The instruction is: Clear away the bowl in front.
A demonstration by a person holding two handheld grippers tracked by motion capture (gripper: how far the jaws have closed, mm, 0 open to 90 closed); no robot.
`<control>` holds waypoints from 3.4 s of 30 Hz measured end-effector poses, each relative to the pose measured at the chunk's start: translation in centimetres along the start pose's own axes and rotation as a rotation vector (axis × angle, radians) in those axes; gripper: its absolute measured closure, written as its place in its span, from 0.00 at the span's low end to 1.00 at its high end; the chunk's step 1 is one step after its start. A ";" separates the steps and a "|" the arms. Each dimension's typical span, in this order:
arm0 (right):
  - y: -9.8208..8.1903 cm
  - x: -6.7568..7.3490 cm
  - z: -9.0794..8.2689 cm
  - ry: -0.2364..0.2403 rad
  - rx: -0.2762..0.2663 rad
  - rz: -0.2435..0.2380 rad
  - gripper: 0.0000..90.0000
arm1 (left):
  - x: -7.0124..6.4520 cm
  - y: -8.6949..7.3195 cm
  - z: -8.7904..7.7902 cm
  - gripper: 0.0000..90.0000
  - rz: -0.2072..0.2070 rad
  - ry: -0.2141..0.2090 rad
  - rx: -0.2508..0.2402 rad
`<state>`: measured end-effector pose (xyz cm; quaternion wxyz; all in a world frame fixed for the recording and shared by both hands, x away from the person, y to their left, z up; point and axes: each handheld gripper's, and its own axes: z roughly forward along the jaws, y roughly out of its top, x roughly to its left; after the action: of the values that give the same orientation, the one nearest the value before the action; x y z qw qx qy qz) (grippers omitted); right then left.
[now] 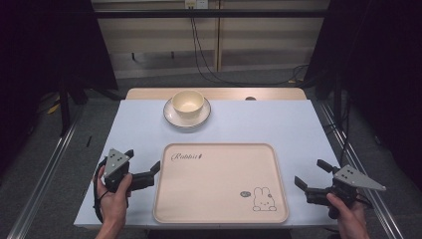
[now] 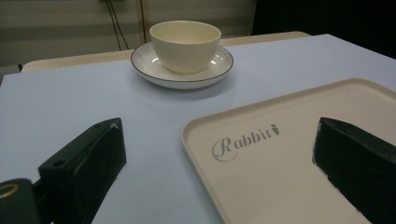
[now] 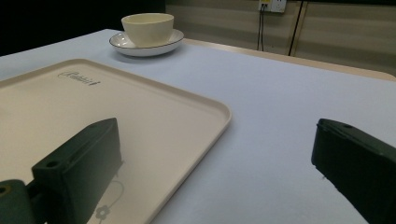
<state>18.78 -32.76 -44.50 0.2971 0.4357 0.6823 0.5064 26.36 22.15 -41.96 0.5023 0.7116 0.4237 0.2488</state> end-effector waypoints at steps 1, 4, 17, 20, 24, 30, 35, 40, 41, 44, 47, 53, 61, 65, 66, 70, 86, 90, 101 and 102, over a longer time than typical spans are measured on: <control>0.0 0.0 0.0 0.003 -0.001 0.001 0.01 | 0.0 0.2 0.1 0.03 0.019 -0.014 0.013; 0.0 0.0 0.0 0.003 -0.001 -0.001 0.01 | -0.2 0.7 0.4 0.02 0.054 -0.019 0.014; 0.0 0.0 0.0 0.016 -0.003 -0.003 0.02 | 0.1 2.7 3.1 0.03 0.028 -0.042 -0.005; 0.0 0.0 0.0 0.015 -0.004 -0.002 0.02 | 0.2 3.0 3.7 0.03 0.042 -0.049 0.007; 0.0 -0.1 0.0 0.014 -0.008 -0.010 0.02 | 0.3 3.6 4.5 0.03 0.072 -0.076 0.016; 0.0 -0.1 0.0 0.011 -0.017 -0.012 0.02 | 0.6 4.3 5.5 0.03 0.073 -0.080 0.021; 0.1 -0.1 0.0 0.017 -0.016 -0.013 0.02 | 1.1 4.6 6.6 0.04 0.091 -0.075 0.011; 0.0 -0.1 0.0 0.018 -0.016 -0.015 0.02 | 1.6 5.1 7.6 0.04 0.065 -0.068 0.004; 0.0 -0.1 0.0 0.016 -0.015 -0.015 0.02 | 1.7 5.2 7.8 0.04 0.057 -0.077 -0.004; 0.0 -0.1 0.0 0.022 -0.013 -0.021 0.02 | 1.7 5.6 8.2 0.04 0.062 -0.068 -0.001; 0.0 -0.1 0.0 0.020 -0.015 -0.017 0.02 | 1.9 6.0 8.6 0.04 0.063 -0.076 0.002; 0.1 -0.1 0.0 0.025 -0.017 -0.016 0.02 | 2.2 6.4 9.8 0.05 0.054 -0.085 0.016; 0.1 -0.1 0.0 0.017 -0.032 -0.013 0.01 | 2.8 7.7 11.4 0.05 0.077 -0.052 0.033; 0.0 -0.1 0.1 0.005 -0.024 -0.040 0.01 | 3.0 8.3 12.3 0.05 0.073 -0.050 0.046; -0.1 0.1 0.1 0.006 -0.018 -0.045 0.01 | 3.0 8.4 12.6 0.05 0.084 -0.043 0.047; -0.1 0.1 0.2 0.009 -0.020 -0.056 0.01 | 3.3 8.8 13.7 0.06 0.077 -0.022 0.055; -0.2 0.1 0.2 0.019 -0.029 -0.063 0.01 | 5.0 9.6 18.1 0.10 0.036 0.017 0.106; -0.2 0.1 0.2 0.036 -0.026 -0.065 0.01 | 5.3 9.8 19.1 0.11 0.045 0.033 0.124; -0.2 0.1 0.3 0.027 -0.026 -0.070 0.01 | 6.0 10.2 21.2 0.14 0.011 0.046 0.149; -0.2 0.1 0.3 0.029 -0.024 -0.070 0.01 | 6.0 10.1 21.4 0.14 0.010 0.052 0.159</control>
<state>18.91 -32.54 -44.79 0.3097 0.4006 0.6952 0.5102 49.72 15.13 -40.97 0.4318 0.7446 0.4514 0.2356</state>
